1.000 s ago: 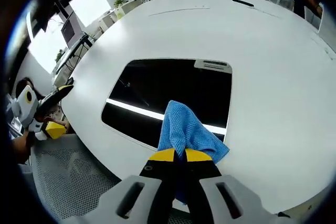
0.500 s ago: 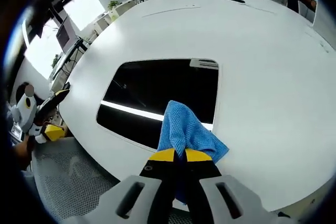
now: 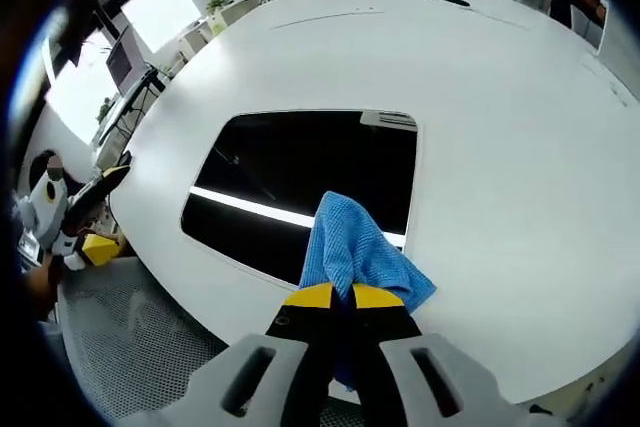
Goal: Wipe the mirror surface with the cleaning cloth until all visible marks leave the cleaned area.
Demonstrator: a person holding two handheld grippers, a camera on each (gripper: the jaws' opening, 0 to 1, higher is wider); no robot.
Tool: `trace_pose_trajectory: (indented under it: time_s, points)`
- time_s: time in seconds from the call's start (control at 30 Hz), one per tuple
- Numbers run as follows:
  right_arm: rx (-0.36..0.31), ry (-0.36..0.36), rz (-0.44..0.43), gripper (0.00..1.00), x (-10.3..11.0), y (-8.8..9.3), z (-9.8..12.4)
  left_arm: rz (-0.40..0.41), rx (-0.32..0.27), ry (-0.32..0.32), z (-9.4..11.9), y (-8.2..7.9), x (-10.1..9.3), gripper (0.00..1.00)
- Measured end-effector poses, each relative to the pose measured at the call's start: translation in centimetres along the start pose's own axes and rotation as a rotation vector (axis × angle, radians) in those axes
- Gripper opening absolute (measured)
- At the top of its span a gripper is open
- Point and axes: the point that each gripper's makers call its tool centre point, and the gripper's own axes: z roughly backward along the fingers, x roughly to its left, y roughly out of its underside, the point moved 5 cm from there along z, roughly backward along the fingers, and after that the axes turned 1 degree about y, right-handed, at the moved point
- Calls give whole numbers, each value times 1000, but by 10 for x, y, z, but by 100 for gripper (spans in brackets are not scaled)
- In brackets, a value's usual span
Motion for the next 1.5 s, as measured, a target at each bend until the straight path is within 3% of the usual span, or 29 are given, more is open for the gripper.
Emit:
trace_pose_trajectory:
  time_s: [0.63, 1.5]
  points:
    - [-7, 21, 8, 0, -2, -17, -7, 1, 1, 6, 0, 0, -1, 98]
    - [-14, 46, 39, 0, -18, -60, -25, 3, -3, 5, 0, 0, 0, 98]
